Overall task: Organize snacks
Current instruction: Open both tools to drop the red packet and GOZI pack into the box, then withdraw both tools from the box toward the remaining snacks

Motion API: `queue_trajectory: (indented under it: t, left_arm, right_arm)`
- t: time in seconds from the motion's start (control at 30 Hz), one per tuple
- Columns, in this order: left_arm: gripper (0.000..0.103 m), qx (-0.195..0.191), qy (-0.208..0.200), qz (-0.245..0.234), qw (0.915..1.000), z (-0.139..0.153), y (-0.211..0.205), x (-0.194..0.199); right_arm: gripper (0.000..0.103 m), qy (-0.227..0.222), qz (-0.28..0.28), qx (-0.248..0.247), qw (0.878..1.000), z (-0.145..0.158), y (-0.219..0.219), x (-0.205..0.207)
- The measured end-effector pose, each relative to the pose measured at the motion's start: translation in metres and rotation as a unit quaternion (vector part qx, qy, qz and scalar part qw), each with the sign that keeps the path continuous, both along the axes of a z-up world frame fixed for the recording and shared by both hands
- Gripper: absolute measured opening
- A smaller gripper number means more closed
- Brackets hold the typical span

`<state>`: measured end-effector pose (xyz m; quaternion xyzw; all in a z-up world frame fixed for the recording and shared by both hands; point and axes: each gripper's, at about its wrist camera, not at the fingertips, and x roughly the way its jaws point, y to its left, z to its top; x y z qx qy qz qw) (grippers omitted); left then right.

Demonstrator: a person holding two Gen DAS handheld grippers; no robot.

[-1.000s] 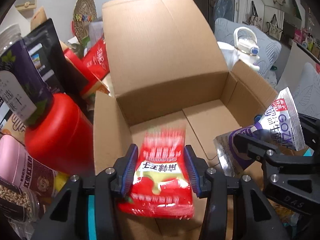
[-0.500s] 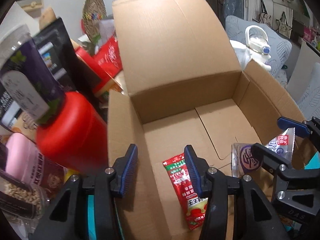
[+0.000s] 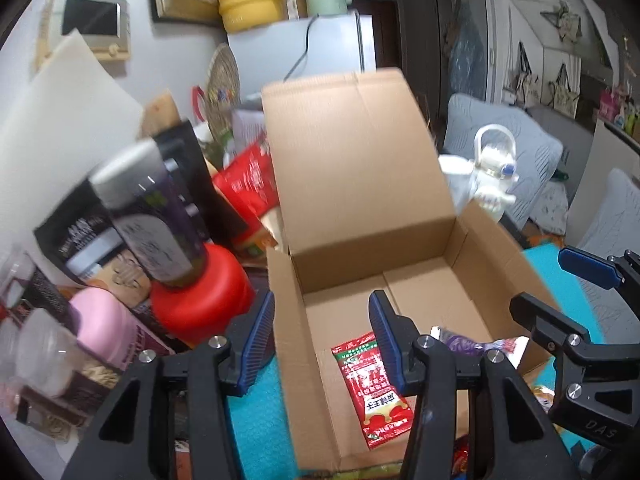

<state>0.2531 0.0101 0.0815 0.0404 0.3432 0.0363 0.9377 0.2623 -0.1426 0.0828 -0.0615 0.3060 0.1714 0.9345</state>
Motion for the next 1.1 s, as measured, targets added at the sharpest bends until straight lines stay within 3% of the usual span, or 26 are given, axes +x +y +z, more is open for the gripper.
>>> queue_trajectory:
  t: [0.23, 0.3, 0.37, 0.57, 0.7, 0.77, 0.83, 1.1]
  left_arm:
    - [0.049, -0.004, -0.054, -0.005, 0.9985, 0.042, -0.002, -0.041]
    - [0.055, -0.006, -0.065, -0.007, 0.9979, 0.052, -0.001, -0.054]
    - [0.075, -0.004, -0.082, -0.006, 0.9966, 0.060, -0.002, -0.069]
    - [0.078, -0.007, -0.108, -0.015, 0.9940, 0.077, -0.005, -0.109]
    - [0.084, -0.005, -0.117, -0.020, 0.9929, 0.082, -0.009, -0.132]
    - [0.095, -0.003, -0.123, -0.022, 0.9922, 0.083, -0.011, -0.143]
    - [0.099, 0.000, -0.133, -0.025, 0.9909, 0.082, -0.013, -0.156]
    - [0.099, -0.007, -0.121, -0.042, 0.9917, 0.071, -0.019, -0.194]
  right_arm:
    - [0.069, -0.052, -0.003, 0.008, 0.999, 0.039, -0.006, -0.043]
    - [0.072, -0.066, -0.003, 0.011, 0.998, 0.049, -0.008, -0.058]
    - [0.073, -0.080, -0.003, 0.010, 0.997, 0.057, -0.009, -0.071]
    - [0.080, -0.103, -0.008, 0.010, 0.995, 0.072, -0.013, -0.110]
    - [0.087, -0.115, -0.009, 0.015, 0.993, 0.078, -0.017, -0.135]
    - [0.087, -0.125, -0.010, 0.013, 0.992, 0.081, -0.018, -0.148]
    - [0.089, -0.130, -0.011, 0.010, 0.991, 0.082, -0.020, -0.159]
    - [0.090, -0.127, -0.012, 0.007, 0.992, 0.069, -0.024, -0.202]
